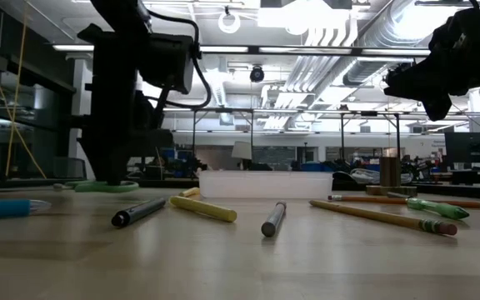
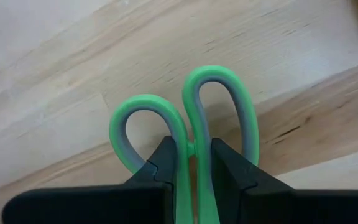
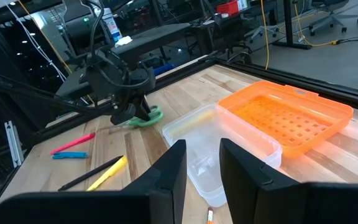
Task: Pick & place school supplies into a supply box
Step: Put the green scissors into the orange supply box
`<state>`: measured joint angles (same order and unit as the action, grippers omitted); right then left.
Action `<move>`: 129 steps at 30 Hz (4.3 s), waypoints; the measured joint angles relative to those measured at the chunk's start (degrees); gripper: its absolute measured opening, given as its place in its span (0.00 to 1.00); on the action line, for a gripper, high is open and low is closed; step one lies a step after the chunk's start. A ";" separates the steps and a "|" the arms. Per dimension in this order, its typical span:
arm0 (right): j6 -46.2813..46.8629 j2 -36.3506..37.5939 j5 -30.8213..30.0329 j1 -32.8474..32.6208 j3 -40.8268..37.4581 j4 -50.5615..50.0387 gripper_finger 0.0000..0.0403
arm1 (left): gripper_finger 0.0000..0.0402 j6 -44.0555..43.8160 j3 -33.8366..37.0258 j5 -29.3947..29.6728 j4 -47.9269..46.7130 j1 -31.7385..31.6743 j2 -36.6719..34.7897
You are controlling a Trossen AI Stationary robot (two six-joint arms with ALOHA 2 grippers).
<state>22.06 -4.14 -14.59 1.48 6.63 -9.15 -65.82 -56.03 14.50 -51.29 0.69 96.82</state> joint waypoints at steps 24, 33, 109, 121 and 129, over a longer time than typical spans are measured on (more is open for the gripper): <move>0.00 0.00 0.02 0.00 0.00 0.17 0.18 | 0.22 6.14 -0.20 5.83 5.97 0.04 -17.63; 0.00 -0.73 -0.01 -0.02 0.00 0.40 0.18 | 0.22 14.55 -0.20 6.88 16.17 0.03 -24.91; 0.00 -1.47 0.01 -0.02 0.00 0.42 0.18 | 0.22 35.01 29.94 -27.41 140.92 0.04 -26.56; 0.00 -1.49 0.01 -0.02 0.00 0.42 0.18 | 0.22 32.16 29.88 -17.55 138.19 0.07 -26.57; 0.00 -1.49 0.02 -0.02 0.00 0.42 0.18 | 0.22 30.24 29.83 -5.22 134.75 0.07 -26.60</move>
<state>22.06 -5.63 -14.57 1.45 6.63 -8.73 -35.59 -26.20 9.29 83.46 0.75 70.22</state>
